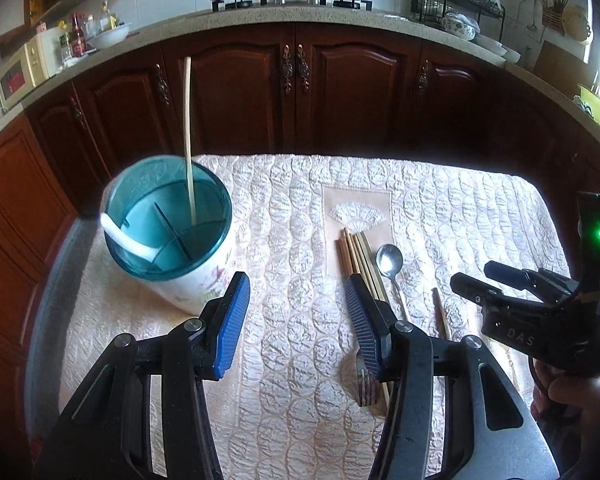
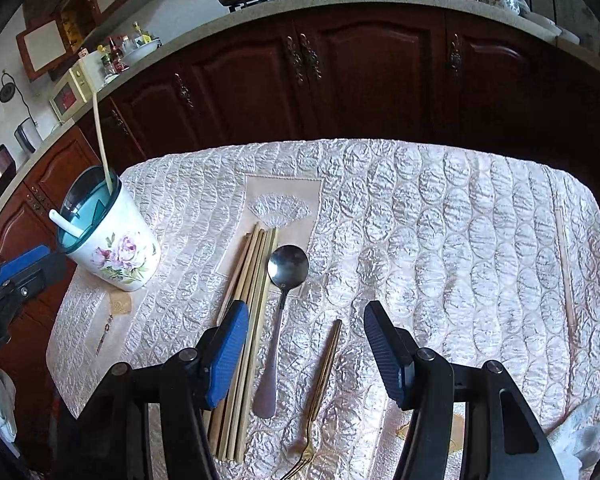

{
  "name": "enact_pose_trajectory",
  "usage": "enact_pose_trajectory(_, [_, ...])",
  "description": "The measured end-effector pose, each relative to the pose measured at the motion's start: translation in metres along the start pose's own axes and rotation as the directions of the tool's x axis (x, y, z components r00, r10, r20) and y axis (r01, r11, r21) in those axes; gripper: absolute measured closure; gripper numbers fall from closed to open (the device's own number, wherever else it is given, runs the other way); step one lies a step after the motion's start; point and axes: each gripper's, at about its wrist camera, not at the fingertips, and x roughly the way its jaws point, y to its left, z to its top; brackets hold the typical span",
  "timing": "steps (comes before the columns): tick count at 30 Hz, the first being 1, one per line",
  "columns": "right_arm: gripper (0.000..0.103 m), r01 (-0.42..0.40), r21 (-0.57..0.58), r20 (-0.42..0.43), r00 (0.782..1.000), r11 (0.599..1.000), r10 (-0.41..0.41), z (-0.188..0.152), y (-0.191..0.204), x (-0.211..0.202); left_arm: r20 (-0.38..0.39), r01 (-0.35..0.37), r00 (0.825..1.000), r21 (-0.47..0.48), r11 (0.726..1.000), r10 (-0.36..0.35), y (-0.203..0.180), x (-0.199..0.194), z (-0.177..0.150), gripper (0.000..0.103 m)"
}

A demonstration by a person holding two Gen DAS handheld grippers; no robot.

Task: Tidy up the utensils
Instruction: 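Move the right tool to the metal spoon and grasp it, then grasp the long brown-handled fork with the left tool while the right tool holds the metal spoon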

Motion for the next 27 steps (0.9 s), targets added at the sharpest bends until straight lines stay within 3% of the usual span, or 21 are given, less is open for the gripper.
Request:
enact_pose_trajectory(11, [0.045, -0.052, 0.029, -0.062, 0.997, 0.998, 0.053, 0.005, -0.014, 0.036, -0.091, 0.082, 0.992, -0.021, 0.996, -0.083, -0.002, 0.031, -0.012, 0.054])
enact_pose_trajectory(16, [0.058, -0.120, 0.022, -0.107, 0.987, 0.993, 0.122, 0.025, -0.019, 0.073, -0.137, 0.101, 0.985, -0.021, 0.995, -0.103, -0.007, 0.045, -0.018, 0.054])
enact_pose_trajectory(21, [0.063, -0.175, -0.044, -0.164, 0.972, 0.984, 0.166, 0.047, -0.016, 0.118, -0.161, 0.111, 0.981, -0.017, 0.994, -0.112, -0.009, 0.057, -0.018, 0.054])
enact_pose_trajectory(23, [0.071, -0.195, -0.059, -0.192, 0.965, 0.979, 0.181, 0.051, -0.015, 0.132, -0.175, 0.105, 0.979, -0.018, 0.994, -0.106, -0.010, 0.063, -0.018, 0.054])
enact_pose_trajectory(25, [0.088, -0.219, -0.079, -0.189, 0.961, 0.972, 0.201, 0.055, -0.014, 0.139, -0.192, 0.110, 0.975, -0.022, 0.994, -0.112, -0.012, 0.070, -0.018, 0.054])
enact_pose_trajectory(27, [0.094, -0.245, -0.085, -0.190, 0.955, 0.966, 0.226, 0.057, -0.013, 0.141, -0.212, 0.121, 0.969, -0.029, 0.992, -0.124, -0.015, 0.080, -0.016, 0.054])
